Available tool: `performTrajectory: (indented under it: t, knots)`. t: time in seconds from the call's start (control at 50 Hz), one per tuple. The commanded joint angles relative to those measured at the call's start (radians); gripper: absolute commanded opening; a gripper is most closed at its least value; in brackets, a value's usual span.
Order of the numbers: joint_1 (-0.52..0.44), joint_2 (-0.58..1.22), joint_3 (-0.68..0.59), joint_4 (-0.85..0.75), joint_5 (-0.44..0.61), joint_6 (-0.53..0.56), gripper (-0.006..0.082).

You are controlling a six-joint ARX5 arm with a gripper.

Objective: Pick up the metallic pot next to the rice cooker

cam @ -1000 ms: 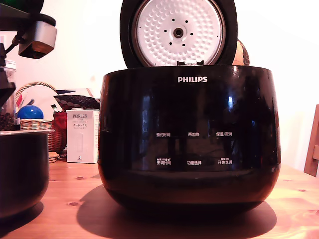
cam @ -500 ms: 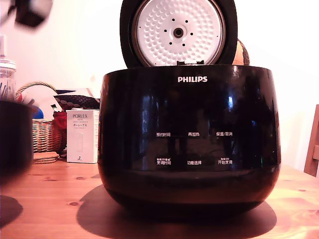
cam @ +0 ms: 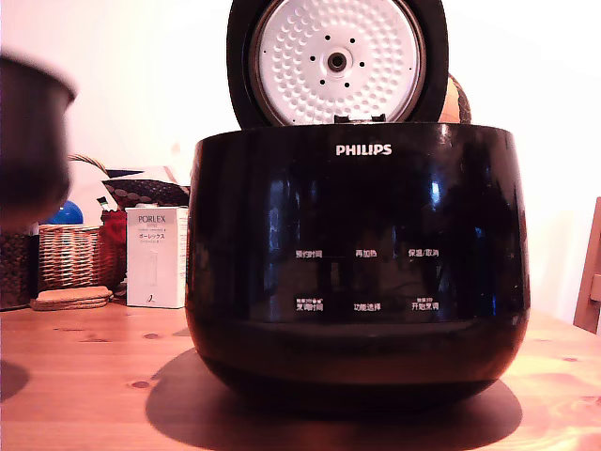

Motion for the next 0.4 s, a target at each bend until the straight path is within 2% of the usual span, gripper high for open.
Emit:
performTrajectory:
  t: [0.0, 0.38]
  knots:
    - [-0.012, 0.001, 0.037, 0.012, -0.013, 0.014, -0.0024]
    - [-0.013, 0.001, 0.048, 0.012, -0.013, 0.014, -0.0024]
